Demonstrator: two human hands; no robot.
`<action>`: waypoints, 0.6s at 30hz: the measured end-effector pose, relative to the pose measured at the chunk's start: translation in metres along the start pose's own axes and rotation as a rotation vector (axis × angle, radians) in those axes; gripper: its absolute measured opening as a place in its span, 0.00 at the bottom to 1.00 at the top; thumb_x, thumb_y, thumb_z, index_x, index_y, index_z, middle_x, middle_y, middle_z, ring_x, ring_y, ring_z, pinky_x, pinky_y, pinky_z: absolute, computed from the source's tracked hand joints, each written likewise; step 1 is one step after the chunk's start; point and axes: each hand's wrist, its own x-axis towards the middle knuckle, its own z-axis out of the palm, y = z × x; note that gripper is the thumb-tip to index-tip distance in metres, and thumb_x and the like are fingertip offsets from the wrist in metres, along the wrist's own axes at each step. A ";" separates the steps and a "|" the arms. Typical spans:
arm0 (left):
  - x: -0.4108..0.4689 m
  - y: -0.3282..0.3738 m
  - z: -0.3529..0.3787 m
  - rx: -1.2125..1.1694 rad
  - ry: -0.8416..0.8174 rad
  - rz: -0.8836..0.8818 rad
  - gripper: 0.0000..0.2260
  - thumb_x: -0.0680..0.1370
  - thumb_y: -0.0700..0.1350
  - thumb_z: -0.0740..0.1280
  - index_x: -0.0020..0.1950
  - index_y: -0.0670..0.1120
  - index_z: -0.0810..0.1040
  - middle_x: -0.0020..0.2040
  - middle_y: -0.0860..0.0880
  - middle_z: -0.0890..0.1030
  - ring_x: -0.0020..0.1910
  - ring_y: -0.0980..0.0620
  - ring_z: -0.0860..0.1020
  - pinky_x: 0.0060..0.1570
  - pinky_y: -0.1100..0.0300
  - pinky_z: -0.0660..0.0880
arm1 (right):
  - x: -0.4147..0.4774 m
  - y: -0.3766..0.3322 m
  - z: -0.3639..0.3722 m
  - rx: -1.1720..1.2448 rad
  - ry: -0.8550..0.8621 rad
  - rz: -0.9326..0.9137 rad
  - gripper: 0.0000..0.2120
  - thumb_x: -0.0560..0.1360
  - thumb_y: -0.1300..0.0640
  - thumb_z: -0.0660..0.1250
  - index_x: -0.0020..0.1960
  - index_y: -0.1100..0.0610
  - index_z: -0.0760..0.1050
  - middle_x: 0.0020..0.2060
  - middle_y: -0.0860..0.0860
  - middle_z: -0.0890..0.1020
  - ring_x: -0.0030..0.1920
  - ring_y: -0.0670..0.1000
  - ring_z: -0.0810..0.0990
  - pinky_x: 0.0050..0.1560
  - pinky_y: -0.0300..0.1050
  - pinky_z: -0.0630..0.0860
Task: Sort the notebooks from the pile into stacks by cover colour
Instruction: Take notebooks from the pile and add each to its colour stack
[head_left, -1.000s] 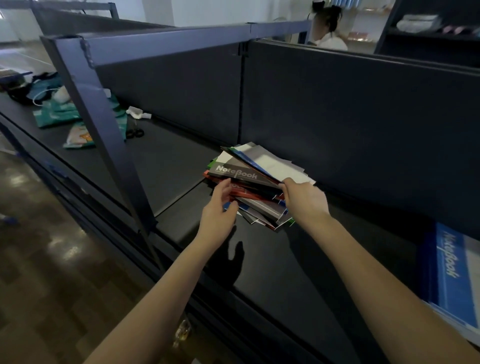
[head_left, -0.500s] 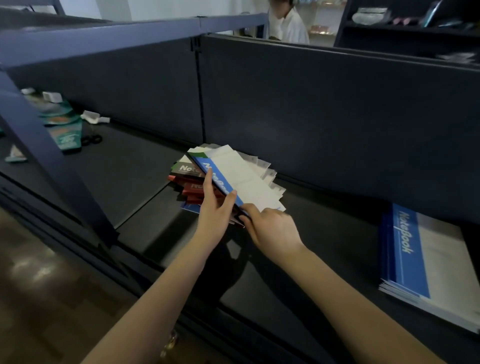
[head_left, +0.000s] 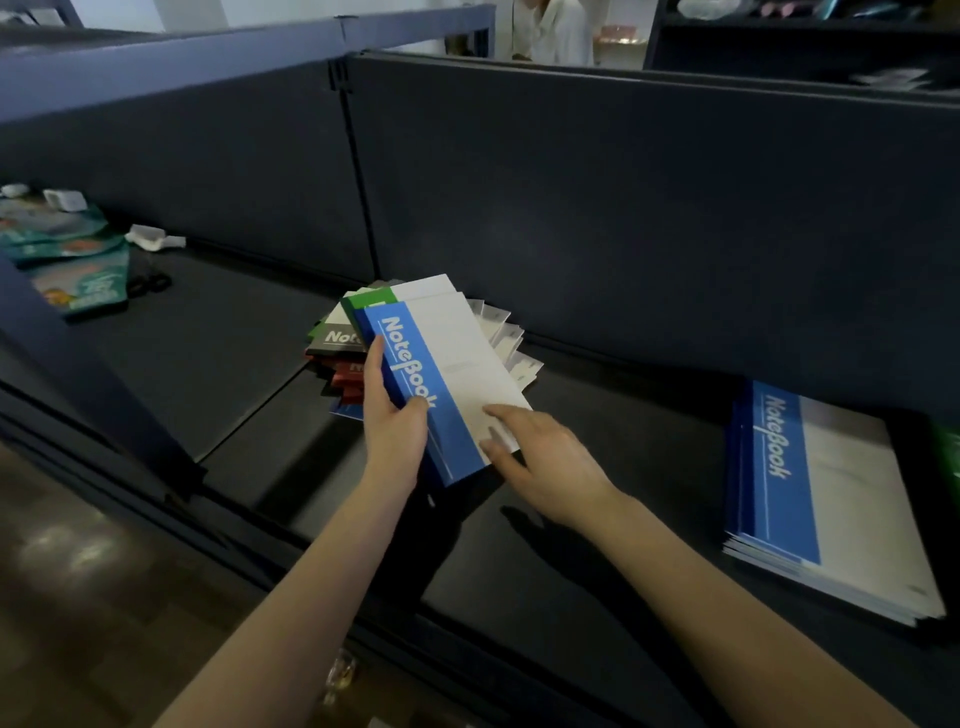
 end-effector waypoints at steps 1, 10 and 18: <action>-0.001 0.002 0.003 -0.027 0.017 -0.016 0.33 0.77 0.29 0.59 0.74 0.58 0.61 0.65 0.53 0.69 0.55 0.56 0.74 0.49 0.58 0.72 | -0.001 0.004 -0.003 0.021 -0.002 0.026 0.22 0.81 0.46 0.56 0.73 0.51 0.63 0.70 0.48 0.70 0.69 0.50 0.67 0.67 0.46 0.64; -0.031 0.016 0.048 -0.125 -0.120 0.028 0.31 0.73 0.27 0.58 0.70 0.54 0.68 0.57 0.56 0.77 0.49 0.58 0.77 0.44 0.60 0.73 | -0.023 0.041 -0.053 0.391 0.149 0.274 0.28 0.81 0.46 0.56 0.77 0.53 0.53 0.68 0.49 0.69 0.62 0.47 0.72 0.57 0.38 0.70; -0.064 0.009 0.103 -0.065 -0.368 0.077 0.30 0.73 0.27 0.61 0.68 0.55 0.66 0.62 0.49 0.75 0.57 0.52 0.75 0.45 0.59 0.71 | -0.068 0.086 -0.085 0.551 0.327 0.481 0.29 0.76 0.46 0.65 0.73 0.50 0.59 0.59 0.47 0.76 0.52 0.45 0.73 0.36 0.30 0.68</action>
